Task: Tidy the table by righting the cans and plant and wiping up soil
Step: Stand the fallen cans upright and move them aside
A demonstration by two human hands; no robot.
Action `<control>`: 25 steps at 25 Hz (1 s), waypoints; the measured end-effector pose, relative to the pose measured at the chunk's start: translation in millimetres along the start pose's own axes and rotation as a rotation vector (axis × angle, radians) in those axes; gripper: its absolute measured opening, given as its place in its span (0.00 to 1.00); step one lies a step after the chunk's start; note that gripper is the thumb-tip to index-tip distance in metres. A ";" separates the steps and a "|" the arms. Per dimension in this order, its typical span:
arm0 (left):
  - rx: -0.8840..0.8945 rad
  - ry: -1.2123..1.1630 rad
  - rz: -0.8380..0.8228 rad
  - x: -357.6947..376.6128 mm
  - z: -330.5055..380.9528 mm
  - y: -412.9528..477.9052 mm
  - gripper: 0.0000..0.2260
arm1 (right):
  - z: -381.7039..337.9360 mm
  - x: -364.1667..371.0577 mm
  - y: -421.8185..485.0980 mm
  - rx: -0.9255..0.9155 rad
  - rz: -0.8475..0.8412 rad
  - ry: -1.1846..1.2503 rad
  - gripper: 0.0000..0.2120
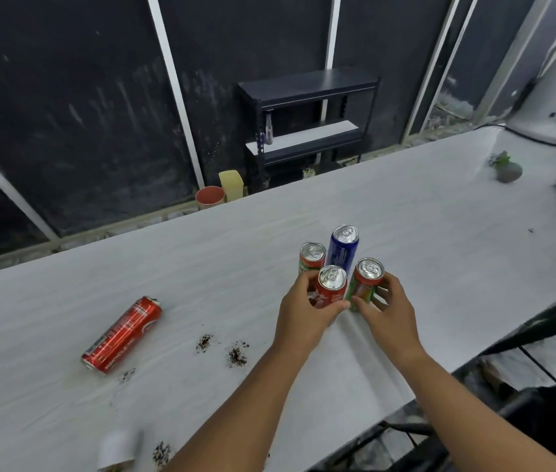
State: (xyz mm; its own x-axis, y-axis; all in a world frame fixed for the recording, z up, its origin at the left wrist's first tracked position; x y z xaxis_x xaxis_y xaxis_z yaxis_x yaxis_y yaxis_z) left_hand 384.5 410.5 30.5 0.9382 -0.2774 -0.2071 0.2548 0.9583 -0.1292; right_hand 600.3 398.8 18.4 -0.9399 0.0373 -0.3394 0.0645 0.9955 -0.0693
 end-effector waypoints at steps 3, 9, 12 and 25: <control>0.018 0.011 0.017 3.1 -2.3 0.6 0.32 | 8.8 -1.0 1.2 0.006 -0.020 -0.022 0.29; 0.006 0.057 0.034 -0.8 -12.0 -3.4 0.36 | 24.2 5.2 -7.8 0.056 -0.011 -0.102 0.38; -0.054 0.106 0.024 -15.7 -34.5 -23.8 0.35 | 36.0 10.9 -34.8 0.105 0.017 -0.126 0.43; -0.180 0.451 0.354 -240.0 -61.8 -154.1 0.24 | -30.6 162.0 -98.2 -0.070 -0.295 -0.209 0.27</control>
State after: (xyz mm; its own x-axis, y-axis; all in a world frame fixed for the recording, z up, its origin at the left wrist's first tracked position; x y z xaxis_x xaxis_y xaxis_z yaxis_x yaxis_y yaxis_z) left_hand 105.7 325.2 40.1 0.7569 0.0170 -0.6533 -0.1353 0.9821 -0.1311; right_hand 431.4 309.8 -1.0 -0.8256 -0.2632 -0.4990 -0.2285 0.9647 -0.1308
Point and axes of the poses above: each hand's wrist, its own y-axis towards the middle knuckle, its own x-axis out of the palm, z = x × y, the point moved 8 cm from there along y, towards the middle knuckle, and after that the axes turned 15 degrees about -z, right-handed, at the moved point
